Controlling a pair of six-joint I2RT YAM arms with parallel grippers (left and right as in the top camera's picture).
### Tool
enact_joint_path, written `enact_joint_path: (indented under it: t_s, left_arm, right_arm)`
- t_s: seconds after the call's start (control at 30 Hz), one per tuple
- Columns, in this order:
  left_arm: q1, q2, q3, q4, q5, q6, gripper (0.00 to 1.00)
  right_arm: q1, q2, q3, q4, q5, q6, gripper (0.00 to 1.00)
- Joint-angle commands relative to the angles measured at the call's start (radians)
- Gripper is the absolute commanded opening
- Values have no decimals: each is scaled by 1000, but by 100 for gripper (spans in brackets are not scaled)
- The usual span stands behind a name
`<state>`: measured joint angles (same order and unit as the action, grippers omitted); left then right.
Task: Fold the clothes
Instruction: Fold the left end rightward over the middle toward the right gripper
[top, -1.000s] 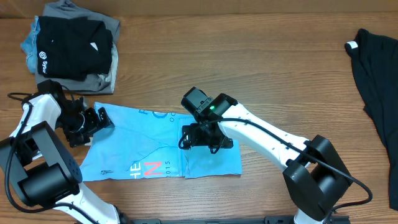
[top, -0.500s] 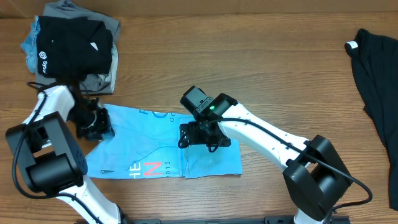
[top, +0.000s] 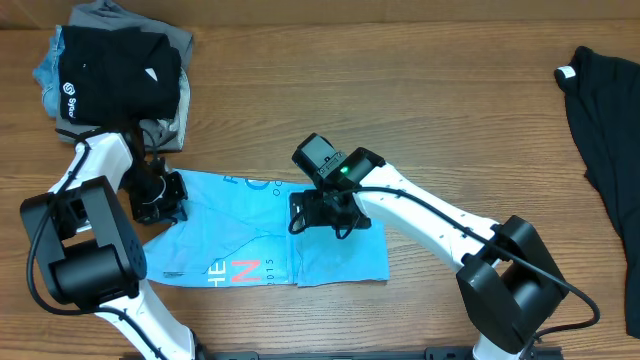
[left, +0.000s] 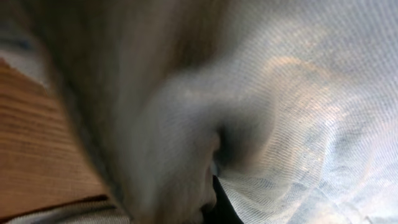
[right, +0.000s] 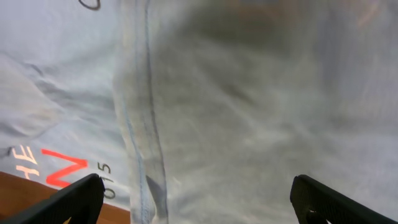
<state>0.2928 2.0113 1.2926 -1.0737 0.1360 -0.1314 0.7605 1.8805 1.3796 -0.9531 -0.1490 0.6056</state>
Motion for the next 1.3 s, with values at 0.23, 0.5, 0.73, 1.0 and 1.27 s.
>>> enact_joint_path:
  t_s: [0.23, 0.5, 0.73, 1.0, 1.27]
  left_arm:
    - [-93, -303, -44, -54, -140, -165, 4]
    - [-285, -424, -38, -85, -138, -238, 4]
    - [-466, -424, -33, -97, -132, -356, 4]
    - [-693, -424, 37, -101, -120, -428, 4]
    - [-843, -423, 113, -42, -109, -522, 4]
  right_arm:
    - [-78, -34, -21, 17, 130, -16, 100]
    - [-240, -34, -54, -16, 126, -88, 100]
    - [-303, -34, -147, 2, 116, -117, 100]
    - [-303, -34, -276, 109, 15, -117, 100]
    - [-303, -34, -276, 134, 5, -116, 100]
